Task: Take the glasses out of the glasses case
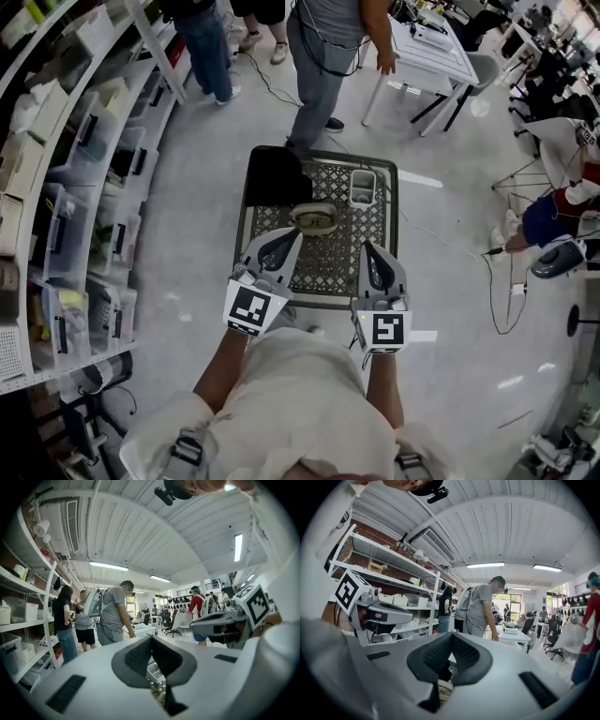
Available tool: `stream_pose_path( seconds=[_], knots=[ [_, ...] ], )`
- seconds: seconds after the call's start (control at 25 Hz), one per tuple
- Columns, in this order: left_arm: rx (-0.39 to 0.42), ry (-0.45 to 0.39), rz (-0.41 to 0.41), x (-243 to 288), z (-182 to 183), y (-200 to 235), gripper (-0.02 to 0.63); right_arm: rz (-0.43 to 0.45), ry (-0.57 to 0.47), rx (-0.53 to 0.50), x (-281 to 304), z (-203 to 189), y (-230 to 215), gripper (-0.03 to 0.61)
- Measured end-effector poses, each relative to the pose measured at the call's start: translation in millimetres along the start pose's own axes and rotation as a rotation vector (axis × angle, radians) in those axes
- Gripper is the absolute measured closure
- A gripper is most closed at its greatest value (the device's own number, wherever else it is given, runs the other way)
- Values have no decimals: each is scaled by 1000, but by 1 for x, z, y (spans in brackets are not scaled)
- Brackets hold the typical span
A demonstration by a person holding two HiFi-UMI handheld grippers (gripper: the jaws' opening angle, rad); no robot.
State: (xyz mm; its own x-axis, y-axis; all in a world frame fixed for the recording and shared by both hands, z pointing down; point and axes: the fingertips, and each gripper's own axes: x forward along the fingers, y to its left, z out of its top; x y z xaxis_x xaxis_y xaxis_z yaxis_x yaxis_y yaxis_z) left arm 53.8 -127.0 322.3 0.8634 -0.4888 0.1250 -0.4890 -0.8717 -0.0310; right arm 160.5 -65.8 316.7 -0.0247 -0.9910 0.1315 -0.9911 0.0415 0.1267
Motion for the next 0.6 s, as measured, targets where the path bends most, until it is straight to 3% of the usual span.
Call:
stream_pose_path(
  seconds=[0.32,0.6],
  knots=[
    [-44,0,-62,22,-14,44,603,-53,55,-3,40,-12,6,572],
    [-98,18,-91,36,-47,56,603,-26,113,-28,61,-32,15,572]
  ],
)
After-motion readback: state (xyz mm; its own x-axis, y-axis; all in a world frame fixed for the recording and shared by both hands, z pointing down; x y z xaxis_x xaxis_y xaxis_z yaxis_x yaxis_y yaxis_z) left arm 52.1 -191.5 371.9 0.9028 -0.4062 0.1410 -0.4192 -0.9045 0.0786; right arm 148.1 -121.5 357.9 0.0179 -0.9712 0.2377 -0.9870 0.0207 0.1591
